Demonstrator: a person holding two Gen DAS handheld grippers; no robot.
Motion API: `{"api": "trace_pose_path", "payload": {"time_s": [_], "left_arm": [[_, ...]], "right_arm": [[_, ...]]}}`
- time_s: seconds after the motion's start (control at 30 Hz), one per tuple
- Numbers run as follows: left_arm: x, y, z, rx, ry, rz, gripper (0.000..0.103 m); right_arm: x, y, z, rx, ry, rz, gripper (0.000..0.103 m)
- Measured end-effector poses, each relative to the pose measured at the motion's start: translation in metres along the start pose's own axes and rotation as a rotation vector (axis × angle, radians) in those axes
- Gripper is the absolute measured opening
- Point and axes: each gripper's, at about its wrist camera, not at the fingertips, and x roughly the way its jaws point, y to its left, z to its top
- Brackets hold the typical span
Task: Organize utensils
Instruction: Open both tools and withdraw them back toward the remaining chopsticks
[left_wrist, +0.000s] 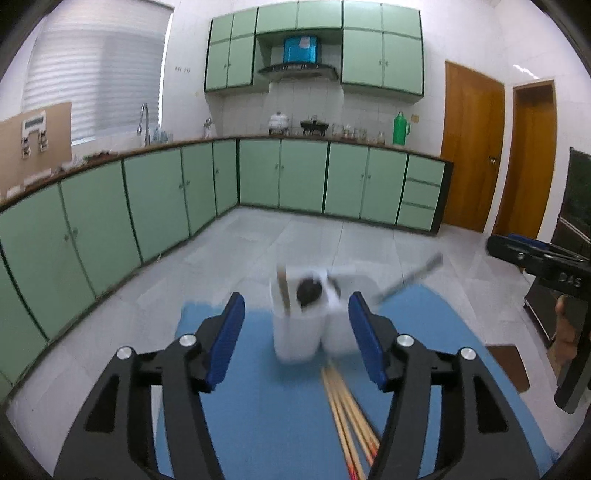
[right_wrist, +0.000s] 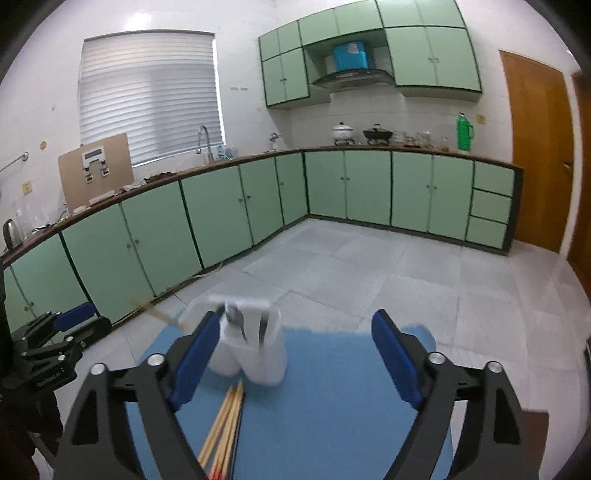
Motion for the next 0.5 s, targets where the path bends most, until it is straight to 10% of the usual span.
{"api": "trace_pose_path", "payload": {"time_s": [0.5], "left_arm": [[0.006,-0.02,-0.154,0.003,0.276,0.02,0.061]], "right_arm": [[-0.008,0.02,-0.17,0.025,0.243,-0.01,0.079]]}}
